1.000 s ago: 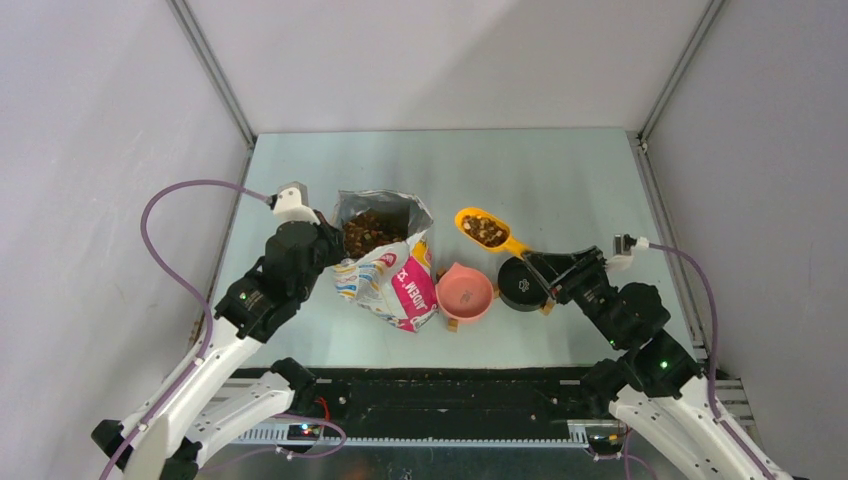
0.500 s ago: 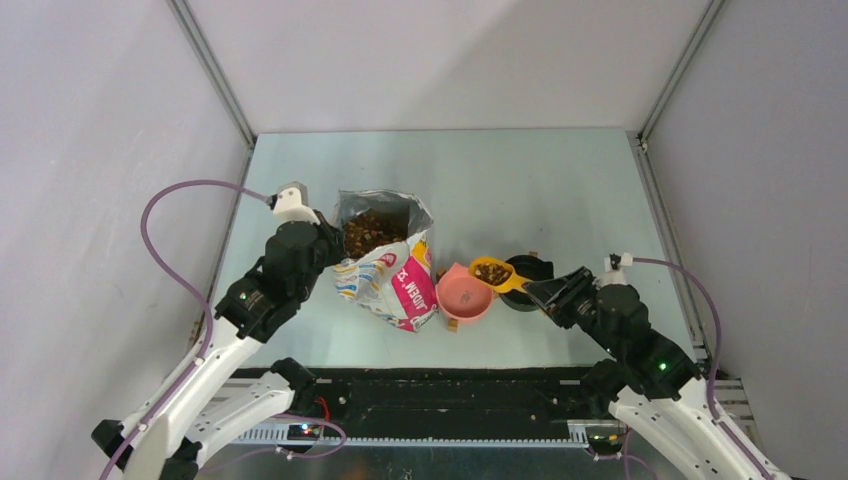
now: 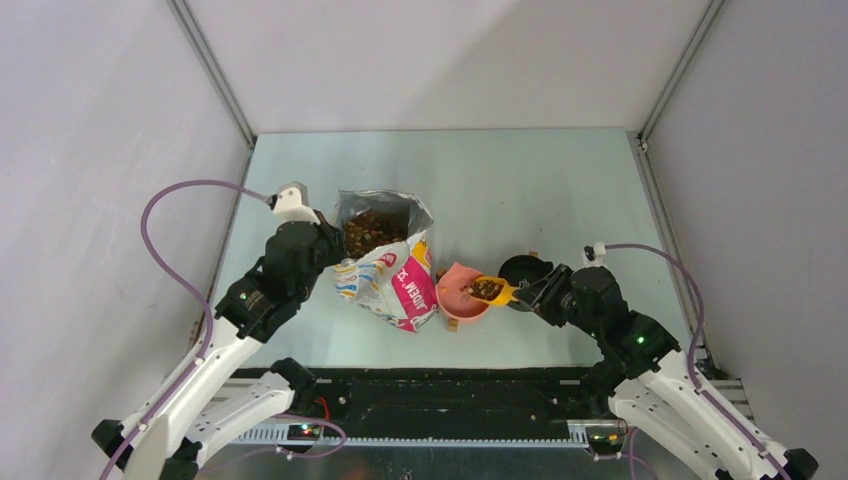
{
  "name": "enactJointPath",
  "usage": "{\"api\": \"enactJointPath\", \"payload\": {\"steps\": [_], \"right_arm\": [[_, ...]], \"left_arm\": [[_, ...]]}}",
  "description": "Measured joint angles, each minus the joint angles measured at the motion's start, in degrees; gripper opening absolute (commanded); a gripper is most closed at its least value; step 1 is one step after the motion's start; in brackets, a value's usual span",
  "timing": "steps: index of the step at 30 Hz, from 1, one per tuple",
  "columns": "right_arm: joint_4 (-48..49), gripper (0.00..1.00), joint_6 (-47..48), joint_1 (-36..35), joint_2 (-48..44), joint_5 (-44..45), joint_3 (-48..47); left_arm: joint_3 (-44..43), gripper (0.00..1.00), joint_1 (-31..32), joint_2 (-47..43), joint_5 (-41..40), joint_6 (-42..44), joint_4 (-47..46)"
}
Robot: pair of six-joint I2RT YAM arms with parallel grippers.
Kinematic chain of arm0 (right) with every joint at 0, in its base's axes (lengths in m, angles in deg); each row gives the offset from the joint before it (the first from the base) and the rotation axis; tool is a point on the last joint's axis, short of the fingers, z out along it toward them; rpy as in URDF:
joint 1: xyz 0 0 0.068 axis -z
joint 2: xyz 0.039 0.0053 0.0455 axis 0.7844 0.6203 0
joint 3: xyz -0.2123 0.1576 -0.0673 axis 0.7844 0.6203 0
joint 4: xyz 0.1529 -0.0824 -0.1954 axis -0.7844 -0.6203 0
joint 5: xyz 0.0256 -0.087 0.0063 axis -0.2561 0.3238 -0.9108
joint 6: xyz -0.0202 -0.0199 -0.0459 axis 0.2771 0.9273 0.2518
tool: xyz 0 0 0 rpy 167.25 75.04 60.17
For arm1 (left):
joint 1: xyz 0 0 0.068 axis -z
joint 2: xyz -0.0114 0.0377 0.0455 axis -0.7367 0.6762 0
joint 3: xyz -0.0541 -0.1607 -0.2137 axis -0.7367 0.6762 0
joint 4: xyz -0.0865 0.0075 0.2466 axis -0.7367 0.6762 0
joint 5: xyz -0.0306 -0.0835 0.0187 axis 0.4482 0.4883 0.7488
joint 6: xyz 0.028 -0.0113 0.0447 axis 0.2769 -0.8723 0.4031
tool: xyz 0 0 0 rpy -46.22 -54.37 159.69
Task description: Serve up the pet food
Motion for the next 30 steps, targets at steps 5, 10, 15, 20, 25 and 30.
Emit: {"api": "enactJointPath", "payload": {"steps": [5, 10, 15, 20, 25, 30], "right_arm": [[-0.7, 0.00, 3.2, 0.1, 1.4, -0.4, -1.4], [-1.7, 0.00, 6.8, 0.1, 3.3, -1.2, -3.5], [-2.4, 0.00, 10.8, 0.1, 5.3, -1.7, -6.1], [-2.4, 0.00, 14.5, 0.1, 7.3, -2.3, -8.2], [-2.3, 0.00, 17.7, 0.1, 10.1, -3.7, -10.0], [-1.7, 0.00, 20.1, 0.1, 11.8, -6.0, -11.1]], "left_arm": [[0.0, 0.00, 0.0, 0.0, 0.0, 0.0, 0.0], [0.0, 0.00, 0.0, 0.1, 0.0, 0.2, 0.0], [0.0, 0.00, 0.0, 0.1, 0.0, 0.4, -0.1], [0.0, 0.00, 0.0, 0.1, 0.0, 0.4, 0.0], [0.0, 0.00, 0.0, 0.1, 0.0, 0.4, 0.0], [0.0, 0.00, 0.0, 0.1, 0.0, 0.4, -0.1]]}}
